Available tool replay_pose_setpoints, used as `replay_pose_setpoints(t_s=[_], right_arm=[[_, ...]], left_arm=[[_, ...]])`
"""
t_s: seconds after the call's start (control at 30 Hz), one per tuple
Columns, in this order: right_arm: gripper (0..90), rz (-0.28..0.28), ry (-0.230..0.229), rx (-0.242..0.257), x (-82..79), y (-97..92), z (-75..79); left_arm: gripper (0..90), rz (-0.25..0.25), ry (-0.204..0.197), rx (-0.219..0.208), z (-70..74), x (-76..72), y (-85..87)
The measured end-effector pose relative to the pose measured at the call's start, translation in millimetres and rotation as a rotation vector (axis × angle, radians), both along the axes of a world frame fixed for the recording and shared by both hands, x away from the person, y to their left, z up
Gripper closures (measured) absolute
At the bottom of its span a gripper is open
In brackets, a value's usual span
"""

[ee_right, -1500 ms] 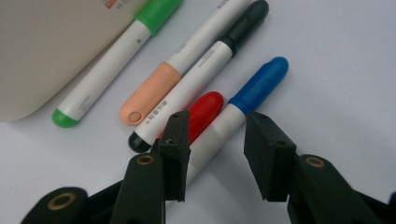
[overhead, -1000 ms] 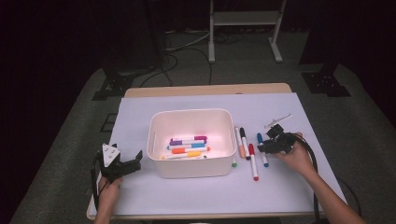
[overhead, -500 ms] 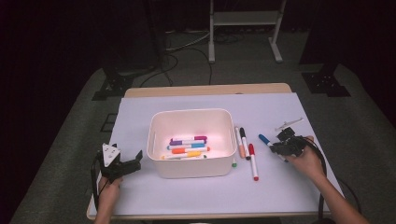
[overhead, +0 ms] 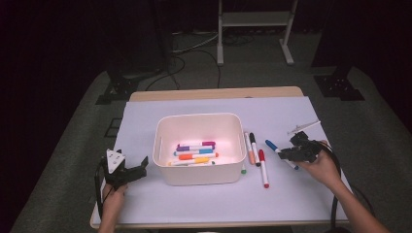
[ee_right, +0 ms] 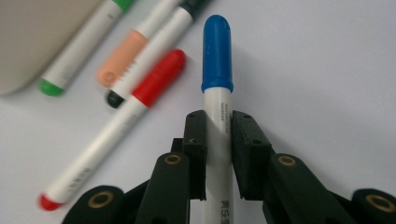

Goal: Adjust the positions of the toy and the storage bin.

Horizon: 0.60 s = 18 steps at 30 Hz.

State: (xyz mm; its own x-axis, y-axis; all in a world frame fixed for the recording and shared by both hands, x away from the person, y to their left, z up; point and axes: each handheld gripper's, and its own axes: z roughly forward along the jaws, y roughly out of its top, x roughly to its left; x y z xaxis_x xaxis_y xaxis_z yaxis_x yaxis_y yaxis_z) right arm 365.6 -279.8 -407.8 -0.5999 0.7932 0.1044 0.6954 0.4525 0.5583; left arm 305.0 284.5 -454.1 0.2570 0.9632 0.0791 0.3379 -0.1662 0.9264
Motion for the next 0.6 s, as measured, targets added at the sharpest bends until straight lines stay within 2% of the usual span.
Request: replay_pose_setpoints(t_s=[0.1, 0.6], right_arm=[[76.0, 0.026, -0.006, 0.031, -2.6, 3.7, 15.3], [76.0, 0.131, -0.078, 0.091, -10.5, 27.8, 92.0]], left_arm=[[0.0, 0.0, 0.0, -0.002, 0.0, 0.1, 0.0], [0.0, -0.003, 0.0, 0.004, 0.2, -0.4, 0.1]])
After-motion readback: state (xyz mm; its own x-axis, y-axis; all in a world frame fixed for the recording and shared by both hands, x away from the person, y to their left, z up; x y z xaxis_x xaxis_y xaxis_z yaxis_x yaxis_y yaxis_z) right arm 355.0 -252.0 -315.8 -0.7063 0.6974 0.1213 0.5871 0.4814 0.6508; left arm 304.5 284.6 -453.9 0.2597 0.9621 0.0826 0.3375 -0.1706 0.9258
